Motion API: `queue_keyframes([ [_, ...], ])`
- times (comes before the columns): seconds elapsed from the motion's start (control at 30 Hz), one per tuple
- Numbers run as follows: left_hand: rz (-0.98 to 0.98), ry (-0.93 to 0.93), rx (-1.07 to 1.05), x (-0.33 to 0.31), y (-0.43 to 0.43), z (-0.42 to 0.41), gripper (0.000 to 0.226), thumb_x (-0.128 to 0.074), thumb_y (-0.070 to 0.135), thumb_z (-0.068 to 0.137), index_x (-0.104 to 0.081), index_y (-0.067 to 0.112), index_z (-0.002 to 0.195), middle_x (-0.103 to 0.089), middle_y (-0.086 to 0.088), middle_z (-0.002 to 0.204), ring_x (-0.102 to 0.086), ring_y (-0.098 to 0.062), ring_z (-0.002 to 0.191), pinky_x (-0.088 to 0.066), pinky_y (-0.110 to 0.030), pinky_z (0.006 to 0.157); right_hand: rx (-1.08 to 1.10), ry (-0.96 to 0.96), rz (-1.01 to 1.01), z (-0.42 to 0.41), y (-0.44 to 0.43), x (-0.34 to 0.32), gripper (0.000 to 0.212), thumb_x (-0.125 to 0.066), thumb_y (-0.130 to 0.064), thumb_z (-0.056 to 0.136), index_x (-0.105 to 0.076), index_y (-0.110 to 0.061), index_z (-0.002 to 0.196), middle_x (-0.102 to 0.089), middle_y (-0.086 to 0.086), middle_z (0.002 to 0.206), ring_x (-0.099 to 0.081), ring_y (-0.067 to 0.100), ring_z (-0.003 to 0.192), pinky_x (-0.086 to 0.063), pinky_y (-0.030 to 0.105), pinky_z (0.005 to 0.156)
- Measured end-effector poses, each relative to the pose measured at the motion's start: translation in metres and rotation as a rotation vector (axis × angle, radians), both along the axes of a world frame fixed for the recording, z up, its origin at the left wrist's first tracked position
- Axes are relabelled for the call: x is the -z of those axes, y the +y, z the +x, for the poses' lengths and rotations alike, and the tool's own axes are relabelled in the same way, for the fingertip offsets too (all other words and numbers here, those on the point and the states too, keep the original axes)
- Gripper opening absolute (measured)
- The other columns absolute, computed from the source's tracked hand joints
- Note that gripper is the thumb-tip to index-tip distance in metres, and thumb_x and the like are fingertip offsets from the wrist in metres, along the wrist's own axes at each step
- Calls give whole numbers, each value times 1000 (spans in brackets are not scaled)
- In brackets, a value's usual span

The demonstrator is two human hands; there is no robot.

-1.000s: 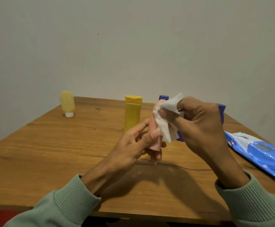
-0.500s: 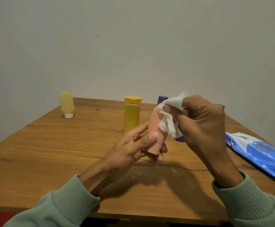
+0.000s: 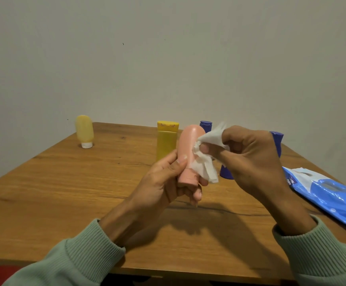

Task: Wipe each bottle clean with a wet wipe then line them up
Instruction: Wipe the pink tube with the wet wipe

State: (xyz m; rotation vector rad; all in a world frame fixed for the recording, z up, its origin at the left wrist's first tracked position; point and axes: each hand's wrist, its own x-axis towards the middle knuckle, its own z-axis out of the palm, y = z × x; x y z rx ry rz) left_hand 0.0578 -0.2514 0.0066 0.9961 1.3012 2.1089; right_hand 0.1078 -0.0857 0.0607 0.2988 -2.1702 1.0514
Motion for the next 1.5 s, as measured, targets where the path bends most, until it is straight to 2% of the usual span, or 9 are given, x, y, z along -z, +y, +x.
queue_keyframes([
  [0.07,-2,0,6,0,0,0,44,-41,28,96,-44,9,136,-63,-19,93,-60,-25,69,-54,-34,62,32,-6,-18,1,1,0,20,-74,-24,75,-70,-16,93,-68,-8,87,-64,5,78,-52,13,62],
  [0.2,46,-37,-29,-1,1,1,41,-45,27,91,-52,11,128,-64,-15,91,-57,-23,66,-52,-33,54,-103,-176,50,6,0,-3,25,-74,-28,71,-74,-15,93,-71,-4,88,-67,15,80,-58,32,69],
  [0.37,12,-14,14,-1,-1,1,43,-43,28,95,-46,10,134,-62,-11,87,-57,-21,64,-51,-32,55,39,-33,-27,2,-6,1,21,-74,-25,74,-70,-16,92,-65,-12,83,-62,1,75,-50,10,60],
  [0.57,49,-41,-79,1,1,-1,36,-48,27,94,-54,17,128,-66,-14,108,-64,-23,85,-56,-36,68,-133,-152,101,8,-10,0,11,-74,-31,73,-70,-31,82,-67,-12,78,-64,6,74,-55,23,63],
  [0.7,-33,57,-47,1,0,1,38,-45,28,94,-51,18,130,-64,-10,87,-56,-20,65,-51,-32,56,-3,-27,7,0,-7,4,27,-72,-31,73,-72,-14,94,-68,-6,85,-64,7,75,-54,19,64],
  [0.87,-77,103,-35,2,0,2,38,-42,27,96,-47,13,132,-62,-12,86,-56,-20,65,-50,-29,56,103,110,-20,-3,-5,7,23,-70,-28,77,-69,-17,97,-63,-12,85,-61,-2,82,-47,7,63],
  [1.07,56,-22,-63,0,2,-1,40,-46,27,90,-55,14,127,-57,-19,99,-57,-23,70,-51,-34,52,-94,-65,70,2,-11,6,14,-72,-28,77,-69,-35,89,-67,-14,86,-62,4,81,-53,18,68],
  [1.33,-145,159,-9,4,-4,-1,42,-45,30,96,-44,22,138,-62,-13,90,-56,-21,69,-49,-31,59,88,144,-43,-5,0,7,25,-72,-24,79,-69,-14,101,-67,-5,89,-64,3,81,-49,10,63],
  [1.5,-190,202,-48,3,-3,0,45,-47,33,94,-43,26,138,-63,-12,90,-56,-21,71,-49,-31,59,67,149,-82,-5,2,6,25,-70,-26,81,-67,-18,105,-67,-4,95,-65,6,84,-52,14,65],
])
